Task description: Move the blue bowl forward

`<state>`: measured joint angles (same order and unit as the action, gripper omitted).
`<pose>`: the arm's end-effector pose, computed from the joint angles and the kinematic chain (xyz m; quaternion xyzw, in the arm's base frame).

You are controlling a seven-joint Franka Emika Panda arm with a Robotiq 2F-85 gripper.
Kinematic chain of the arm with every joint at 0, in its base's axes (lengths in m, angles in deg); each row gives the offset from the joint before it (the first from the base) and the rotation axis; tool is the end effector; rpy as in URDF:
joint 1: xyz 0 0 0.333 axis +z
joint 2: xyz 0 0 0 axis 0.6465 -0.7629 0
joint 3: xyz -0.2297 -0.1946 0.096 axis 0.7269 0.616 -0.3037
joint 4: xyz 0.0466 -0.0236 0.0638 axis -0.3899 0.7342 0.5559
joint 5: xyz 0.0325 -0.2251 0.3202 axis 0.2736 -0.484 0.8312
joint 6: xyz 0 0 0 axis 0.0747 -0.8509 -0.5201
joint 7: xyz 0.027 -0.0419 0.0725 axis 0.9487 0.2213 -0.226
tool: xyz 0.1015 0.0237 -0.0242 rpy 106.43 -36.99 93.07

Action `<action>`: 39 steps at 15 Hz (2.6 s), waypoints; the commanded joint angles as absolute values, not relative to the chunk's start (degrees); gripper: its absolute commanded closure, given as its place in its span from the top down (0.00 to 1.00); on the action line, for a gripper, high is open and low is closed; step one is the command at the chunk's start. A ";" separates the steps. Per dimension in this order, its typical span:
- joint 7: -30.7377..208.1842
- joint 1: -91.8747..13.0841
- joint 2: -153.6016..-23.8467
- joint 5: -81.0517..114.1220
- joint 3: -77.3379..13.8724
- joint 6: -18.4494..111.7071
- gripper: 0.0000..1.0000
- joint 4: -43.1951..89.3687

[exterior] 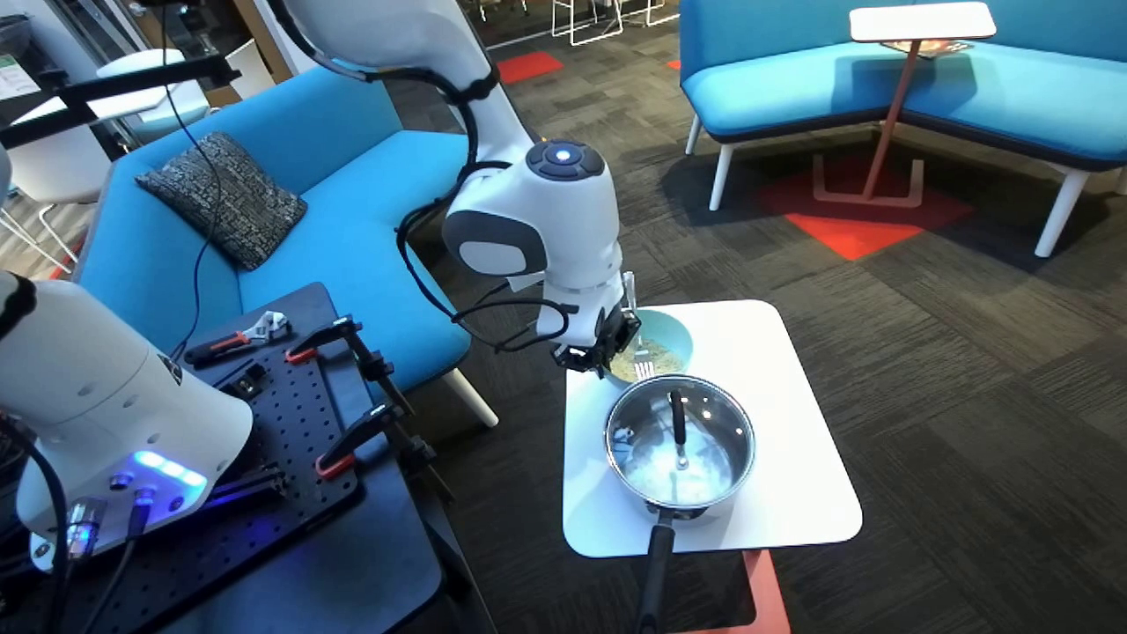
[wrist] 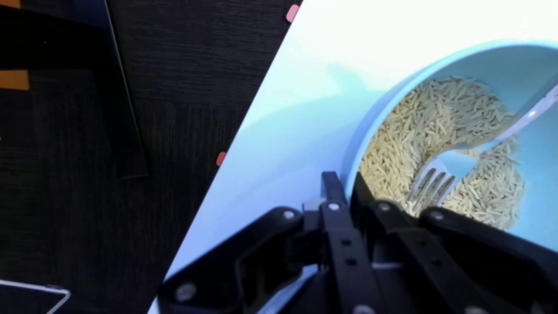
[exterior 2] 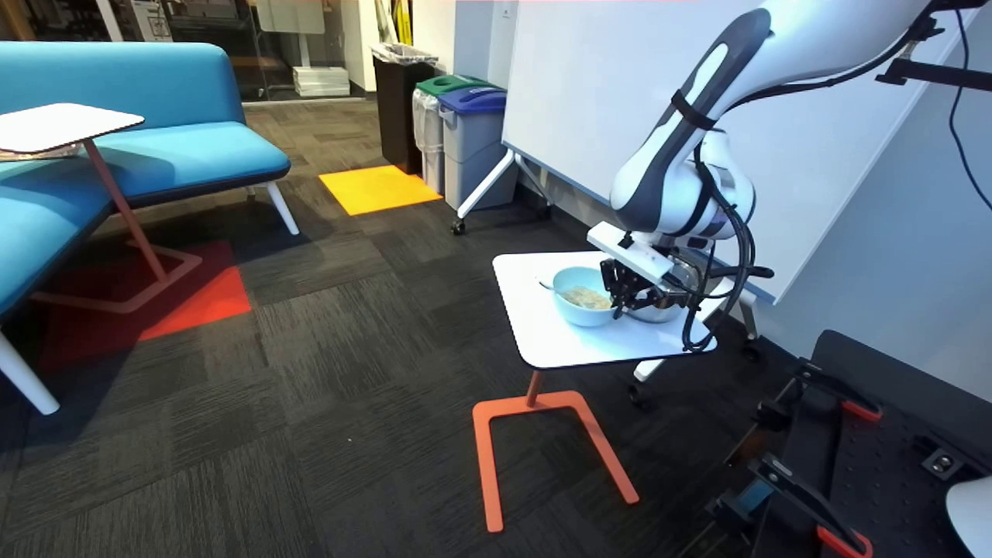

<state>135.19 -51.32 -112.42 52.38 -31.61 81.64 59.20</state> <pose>0.4749 -0.1706 0.0561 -0.6587 0.7516 -0.0038 0.0343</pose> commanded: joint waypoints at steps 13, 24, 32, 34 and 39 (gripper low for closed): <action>136.94 -49.49 -113.78 55.25 -33.15 85.81 0.02 52.33; 144.47 -46.88 -123.07 53.35 -27.50 79.17 0.02 35.96; 144.82 -47.30 -126.77 52.89 -27.58 76.95 0.02 30.95; 144.74 -47.37 -126.85 52.91 -27.54 77.04 0.02 30.91; 144.42 -47.23 -126.49 52.67 -27.19 77.48 0.46 31.80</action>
